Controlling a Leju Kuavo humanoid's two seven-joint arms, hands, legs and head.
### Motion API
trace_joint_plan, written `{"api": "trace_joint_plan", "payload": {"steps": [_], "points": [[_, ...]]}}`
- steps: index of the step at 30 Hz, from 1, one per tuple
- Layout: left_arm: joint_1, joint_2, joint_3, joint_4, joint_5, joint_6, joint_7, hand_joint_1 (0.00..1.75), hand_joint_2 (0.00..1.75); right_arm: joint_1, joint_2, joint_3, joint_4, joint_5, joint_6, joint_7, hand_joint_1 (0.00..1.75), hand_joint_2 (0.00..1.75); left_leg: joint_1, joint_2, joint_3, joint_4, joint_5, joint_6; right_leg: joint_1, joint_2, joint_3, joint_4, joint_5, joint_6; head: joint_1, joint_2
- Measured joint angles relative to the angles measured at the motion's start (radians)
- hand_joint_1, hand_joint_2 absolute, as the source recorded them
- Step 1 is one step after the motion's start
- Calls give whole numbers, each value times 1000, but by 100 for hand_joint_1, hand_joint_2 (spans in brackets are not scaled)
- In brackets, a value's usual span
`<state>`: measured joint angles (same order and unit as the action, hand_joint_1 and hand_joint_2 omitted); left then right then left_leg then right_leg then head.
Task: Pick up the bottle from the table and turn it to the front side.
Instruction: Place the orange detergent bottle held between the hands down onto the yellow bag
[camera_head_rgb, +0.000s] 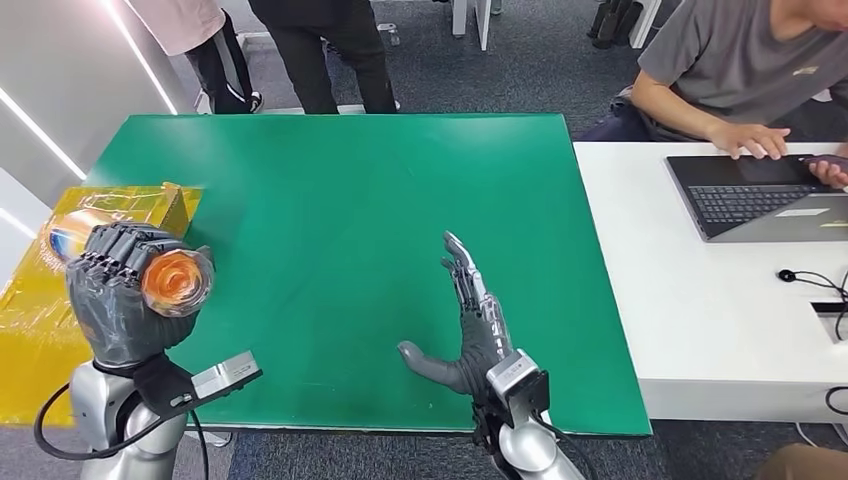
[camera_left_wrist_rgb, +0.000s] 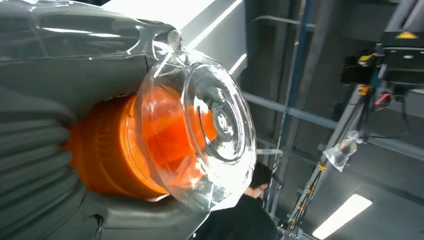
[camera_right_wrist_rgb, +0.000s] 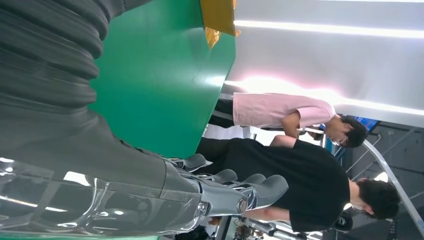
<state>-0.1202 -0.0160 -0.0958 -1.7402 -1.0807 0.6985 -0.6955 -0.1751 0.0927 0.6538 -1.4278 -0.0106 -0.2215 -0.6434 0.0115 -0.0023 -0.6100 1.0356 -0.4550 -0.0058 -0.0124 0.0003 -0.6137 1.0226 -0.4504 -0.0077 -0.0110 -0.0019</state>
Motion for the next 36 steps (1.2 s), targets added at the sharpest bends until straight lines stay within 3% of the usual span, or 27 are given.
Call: {"api": "trace_joint_plan", "payload": {"steps": [3, 9, 12, 15, 19, 27, 31, 36], "points": [[-8, 35, 7, 7, -44, 0, 4, 175, 175, 5, -1, 0, -4, 2, -8, -5, 0, 175, 0, 0, 0, 0, 0, 0, 0, 0, 0, 0, 0, 0, 0, 0], [-67, 119, 6, 134, -348, -1, 22, 175, 175, 21, -1, -2, -22, 26, -2, -3, 0, 175, 0, 1, 1, 0, 0, -1, 0, 1, 0, 0, 1, 0, 0, 0], [-132, 189, -44, 226, -450, -2, 152, 175, 175, 36, -1, -7, -35, 47, 4, -3, 0, 175, 0, 1, 1, 0, 1, -1, 0, 1, -1, 0, 1, -1, 0, 0], [-213, 279, -161, 340, -481, -2, 310, 175, 175, 49, -1, -19, -49, 67, 12, -3, 0, 175, 0, 1, 1, 0, 2, -2, 0, 1, -1, 1, 1, -2, 0, 0], [-289, 348, -292, 474, -486, -1, 378, 175, 175, 62, 0, -32, -63, 80, 22, 1, 0, 175, 0, 3, 1, 0, 2, -2, 0, 3, -1, 1, 2, -2, 0, 0], [-383, 385, -430, 723, -447, -20, 371, 175, 175, 97, 7, -67, -89, 139, 58, 5, 0, 175, 0, 4, 0, 0, 1, -2, 0, 4, -2, 0, 2, -2, 0, 0], [-407, 363, -444, 866, -463, -9, 327, 175, 175, 106, 10, -78, -101, 149, 65, 20, 0, 175, 0, 4, 0, 0, 1, -2, 0, 4, -2, 1, 2, -2, 0, 0], [-436, 320, -447, 1043, -478, -27, 333, 175, 175, 111, 13, -91, -116, 158, 70, 35, 0, 175, 0, 4, 0, 0, 1, -2, 0, 4, -2, 0, 2, -2, 0, 0]]}}
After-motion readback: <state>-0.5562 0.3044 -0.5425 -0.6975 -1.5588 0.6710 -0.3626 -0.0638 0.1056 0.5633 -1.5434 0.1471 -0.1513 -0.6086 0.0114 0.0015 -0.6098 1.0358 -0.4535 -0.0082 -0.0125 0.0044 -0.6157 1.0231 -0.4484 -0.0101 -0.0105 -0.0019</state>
